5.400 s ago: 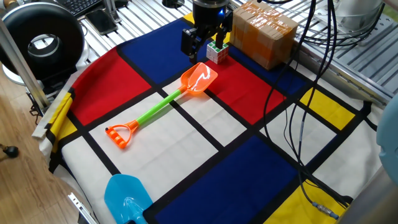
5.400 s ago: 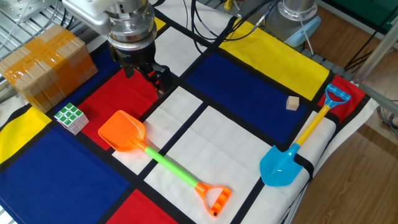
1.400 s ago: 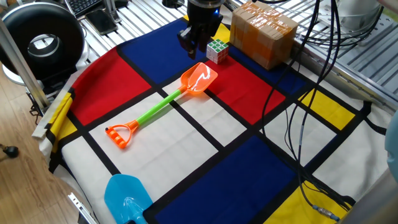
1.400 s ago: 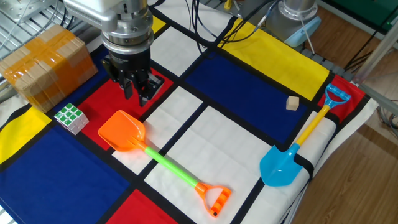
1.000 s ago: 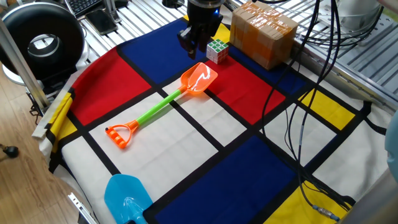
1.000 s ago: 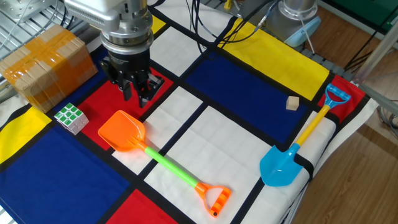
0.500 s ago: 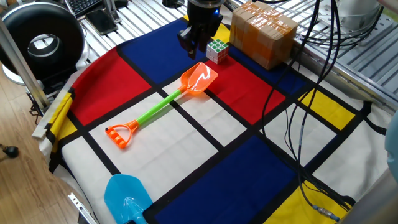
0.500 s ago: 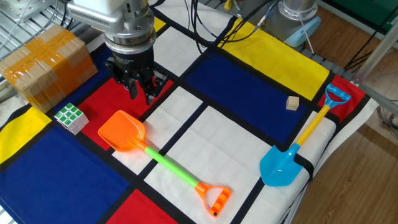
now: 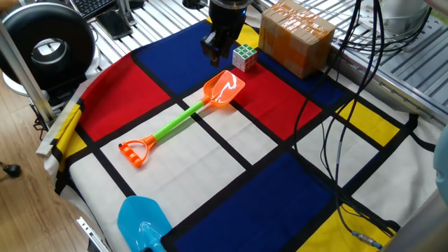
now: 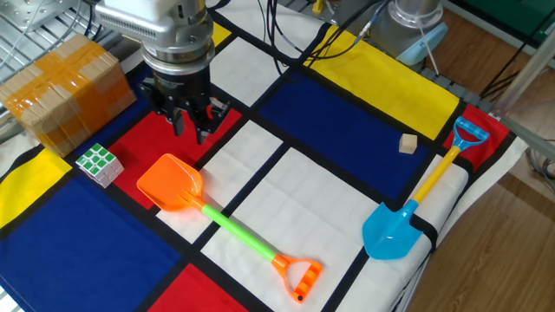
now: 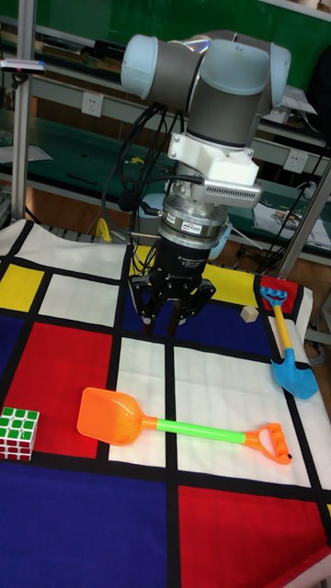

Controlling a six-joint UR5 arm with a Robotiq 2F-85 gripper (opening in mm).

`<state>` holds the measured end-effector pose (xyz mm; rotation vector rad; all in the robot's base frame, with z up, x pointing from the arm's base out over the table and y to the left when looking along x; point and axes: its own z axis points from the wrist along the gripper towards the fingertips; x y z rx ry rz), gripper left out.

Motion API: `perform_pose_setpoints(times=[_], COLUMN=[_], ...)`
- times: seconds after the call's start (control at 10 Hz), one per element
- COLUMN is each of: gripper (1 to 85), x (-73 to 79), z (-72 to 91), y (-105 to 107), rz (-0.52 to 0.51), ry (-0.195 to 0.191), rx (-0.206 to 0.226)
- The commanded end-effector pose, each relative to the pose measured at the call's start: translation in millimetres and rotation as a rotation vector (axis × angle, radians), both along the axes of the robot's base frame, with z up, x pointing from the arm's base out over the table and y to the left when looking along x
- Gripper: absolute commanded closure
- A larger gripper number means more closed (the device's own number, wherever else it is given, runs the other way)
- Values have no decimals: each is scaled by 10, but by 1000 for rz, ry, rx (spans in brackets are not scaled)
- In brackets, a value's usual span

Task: Use a shovel to scoop up an object

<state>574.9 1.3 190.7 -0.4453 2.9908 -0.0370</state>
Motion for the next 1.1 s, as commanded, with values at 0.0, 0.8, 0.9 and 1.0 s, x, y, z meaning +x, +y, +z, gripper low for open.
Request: perform_pose_setpoints(times=[0.0, 0.8, 0.9, 1.0], gripper=[467, 467, 467, 467], x=[-32, 11, 11, 11], z=[13, 18, 17, 14], y=[-139, -139, -119, -55], rz=[-9, 21, 27, 30], ry=[12, -4, -4, -4], rx=[-50, -54, -47, -22])
